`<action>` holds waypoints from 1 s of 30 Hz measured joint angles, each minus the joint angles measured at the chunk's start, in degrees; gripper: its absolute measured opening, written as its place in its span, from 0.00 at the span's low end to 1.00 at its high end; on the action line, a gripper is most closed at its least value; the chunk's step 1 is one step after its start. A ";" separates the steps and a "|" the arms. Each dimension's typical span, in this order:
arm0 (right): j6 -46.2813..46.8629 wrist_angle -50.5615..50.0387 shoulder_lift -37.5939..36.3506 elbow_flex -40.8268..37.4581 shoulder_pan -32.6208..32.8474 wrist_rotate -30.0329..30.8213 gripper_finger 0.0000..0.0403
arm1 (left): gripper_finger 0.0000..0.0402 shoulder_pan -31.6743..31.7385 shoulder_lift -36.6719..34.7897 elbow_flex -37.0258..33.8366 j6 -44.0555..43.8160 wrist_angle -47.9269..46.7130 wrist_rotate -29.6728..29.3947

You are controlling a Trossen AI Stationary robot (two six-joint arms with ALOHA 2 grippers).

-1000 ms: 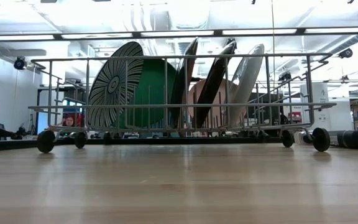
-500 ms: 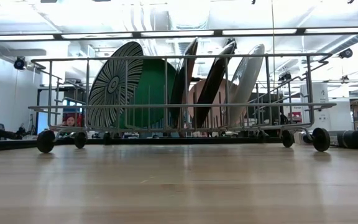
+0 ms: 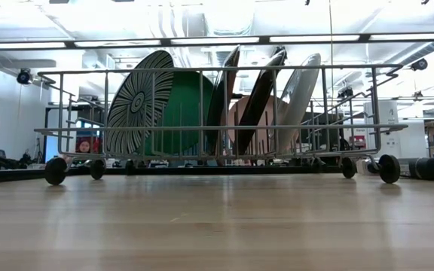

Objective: Sort dishes
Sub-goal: Return to Home Position

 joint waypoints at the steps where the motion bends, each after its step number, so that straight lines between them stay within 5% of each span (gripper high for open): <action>1: 0.37 0.86 -1.30 -1.34 0.05 0.01 0.76 | 0.56 -0.11 -1.49 -1.98 -0.52 0.74 0.01; 14: -5.24 6.85 -6.11 -5.93 -3.70 -4.59 0.76 | 0.56 -1.68 -24.40 -33.63 -2.33 18.17 1.02; 18: -9.25 10.02 -3.80 -5.93 -10.58 -13.56 0.76 | 0.56 -2.47 -29.08 -39.32 -2.32 22.87 -0.48; 24: -17.31 11.11 -9.69 -6.56 -15.67 -14.25 0.75 | 0.56 -3.98 -32.69 -42.23 -0.95 22.77 -7.02; 27: -17.43 11.69 -15.79 -8.92 -15.58 -14.69 0.73 | 0.55 -5.34 -33.93 -42.28 2.37 21.84 -15.95; 30: -16.04 10.92 -19.28 -12.44 -15.67 -14.57 0.71 | 0.53 -6.16 -34.72 -42.32 6.51 21.21 -34.88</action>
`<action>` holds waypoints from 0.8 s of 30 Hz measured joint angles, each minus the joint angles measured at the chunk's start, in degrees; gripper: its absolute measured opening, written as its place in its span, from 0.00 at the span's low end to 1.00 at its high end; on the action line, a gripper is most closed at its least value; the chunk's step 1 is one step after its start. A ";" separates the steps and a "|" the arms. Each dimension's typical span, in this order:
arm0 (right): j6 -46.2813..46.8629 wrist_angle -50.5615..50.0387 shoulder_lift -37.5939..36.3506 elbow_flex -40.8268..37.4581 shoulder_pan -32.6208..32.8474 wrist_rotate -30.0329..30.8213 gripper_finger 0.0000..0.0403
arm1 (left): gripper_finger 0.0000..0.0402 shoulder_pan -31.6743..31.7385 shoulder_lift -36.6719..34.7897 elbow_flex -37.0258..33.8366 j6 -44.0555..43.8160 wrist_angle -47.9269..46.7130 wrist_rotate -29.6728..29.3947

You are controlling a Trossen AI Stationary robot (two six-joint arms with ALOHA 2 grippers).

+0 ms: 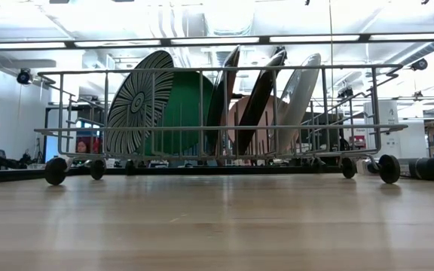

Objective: Sort dishes
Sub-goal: Return to Home Position

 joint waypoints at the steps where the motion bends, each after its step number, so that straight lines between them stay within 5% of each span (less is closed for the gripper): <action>1: 0.43 -0.22 -0.87 -1.12 0.02 0.00 0.70 | 0.51 -0.02 -0.02 0.00 1.10 0.02 -7.82; 3: 1.74 0.22 -1.97 -2.82 0.05 0.26 0.69 | 0.46 0.40 0.04 -0.02 2.54 -1.07 -18.68; 14: 1.83 0.13 -6.08 -7.72 0.06 3.18 0.68 | 0.03 13.04 -8.21 -2.89 -11.67 -24.84 -16.99; 24: 2.68 0.40 -9.75 -10.84 0.02 3.76 0.67 | 0.00 14.31 -20.78 -4.78 -40.17 -53.20 -18.98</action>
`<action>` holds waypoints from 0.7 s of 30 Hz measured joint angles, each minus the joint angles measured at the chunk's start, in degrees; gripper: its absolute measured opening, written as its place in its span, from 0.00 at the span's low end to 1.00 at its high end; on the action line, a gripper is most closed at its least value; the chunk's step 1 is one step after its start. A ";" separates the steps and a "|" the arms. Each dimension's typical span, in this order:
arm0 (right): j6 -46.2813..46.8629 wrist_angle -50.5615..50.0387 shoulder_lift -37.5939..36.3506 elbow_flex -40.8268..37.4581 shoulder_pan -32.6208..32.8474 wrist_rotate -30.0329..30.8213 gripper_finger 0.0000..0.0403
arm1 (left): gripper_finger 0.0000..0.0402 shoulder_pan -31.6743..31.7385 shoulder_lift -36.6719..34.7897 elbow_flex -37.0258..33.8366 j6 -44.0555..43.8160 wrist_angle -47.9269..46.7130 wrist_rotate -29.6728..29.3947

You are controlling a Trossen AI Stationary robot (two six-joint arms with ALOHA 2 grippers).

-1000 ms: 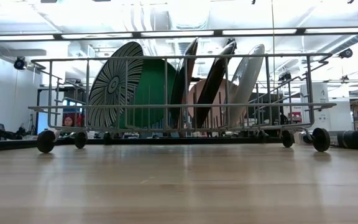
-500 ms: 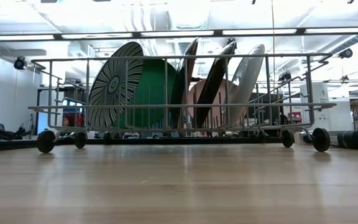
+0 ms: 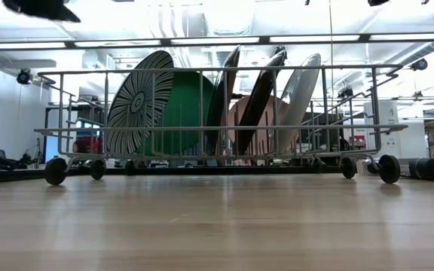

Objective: Sort dishes
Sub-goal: Return to Home Position

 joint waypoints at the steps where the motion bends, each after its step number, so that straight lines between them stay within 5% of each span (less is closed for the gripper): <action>1: 0.03 -0.16 -0.05 -0.24 0.02 0.49 0.67 | 0.00 0.33 -1.33 -0.73 -3.57 -3.04 -0.10; 7: 2.41 -0.03 0.04 -1.60 0.00 1.36 0.67 | 0.00 2.80 -10.43 -5.93 -17.01 -12.71 -0.10; 21: -0.79 28.69 -0.11 -17.32 -3.04 0.04 0.66 | 0.00 5.69 -25.37 -9.31 -16.91 -12.15 -0.14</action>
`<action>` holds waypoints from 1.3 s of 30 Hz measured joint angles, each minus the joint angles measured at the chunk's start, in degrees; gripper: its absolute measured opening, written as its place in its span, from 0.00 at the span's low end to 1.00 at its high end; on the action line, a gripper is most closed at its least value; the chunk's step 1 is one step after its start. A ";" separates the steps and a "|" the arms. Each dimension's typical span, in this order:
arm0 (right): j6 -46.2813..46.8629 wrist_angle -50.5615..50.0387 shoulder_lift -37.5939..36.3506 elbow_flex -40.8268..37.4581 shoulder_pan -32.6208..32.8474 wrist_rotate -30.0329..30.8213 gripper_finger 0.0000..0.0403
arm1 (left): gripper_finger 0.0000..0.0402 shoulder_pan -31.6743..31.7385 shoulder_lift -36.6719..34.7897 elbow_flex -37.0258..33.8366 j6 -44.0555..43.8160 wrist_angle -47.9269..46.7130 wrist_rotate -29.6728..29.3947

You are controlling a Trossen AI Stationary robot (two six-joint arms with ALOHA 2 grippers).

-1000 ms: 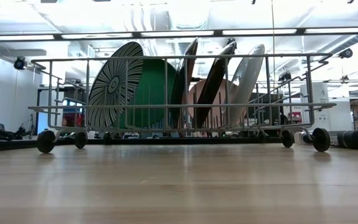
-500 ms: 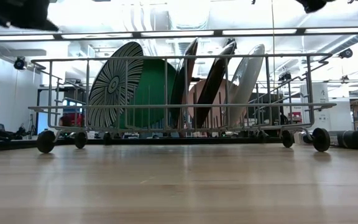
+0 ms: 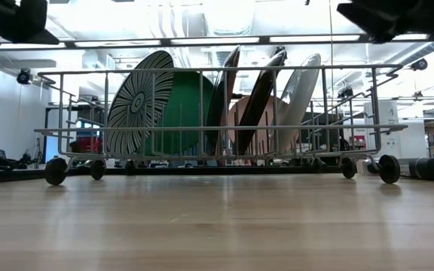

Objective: Sort dishes
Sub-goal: Return to Home Position

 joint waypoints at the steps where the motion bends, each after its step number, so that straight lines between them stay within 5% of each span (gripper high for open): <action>1: 0.72 -0.18 0.20 -0.23 -1.17 -1.39 0.66 | 0.00 0.00 -0.46 0.00 0.02 -0.02 0.02; 5: 1.21 0.11 1.76 -1.60 -5.58 -7.59 0.64 | 0.00 -0.02 -1.73 -0.02 -0.11 0.00 0.02; 11: -4.26 13.28 1.11 -5.37 -6.78 -8.35 0.57 | 0.00 -0.02 -2.24 -0.02 -1.61 0.29 1.11; 16: -6.33 11.02 -0.18 -5.42 -6.78 -5.53 0.52 | 0.00 -0.02 -2.13 -0.03 0.46 0.28 1.09; 23: 8.73 5.49 -0.07 -5.44 -6.69 -2.74 0.50 | 0.00 -0.02 -2.13 -0.04 0.48 0.24 1.11; 28: 4.02 2.21 -0.43 -5.33 -6.48 -0.38 0.52 | 0.00 -0.02 -2.11 -0.04 0.46 0.22 1.11; 36: 13.31 -0.13 -3.97 -3.60 -6.88 -6.56 0.55 | 0.00 -0.02 -2.02 -0.04 0.48 0.20 1.11; 39: 14.44 -8.97 -8.77 -3.51 -8.72 -16.84 0.56 | 0.00 -0.02 -2.02 -0.04 0.48 0.20 1.11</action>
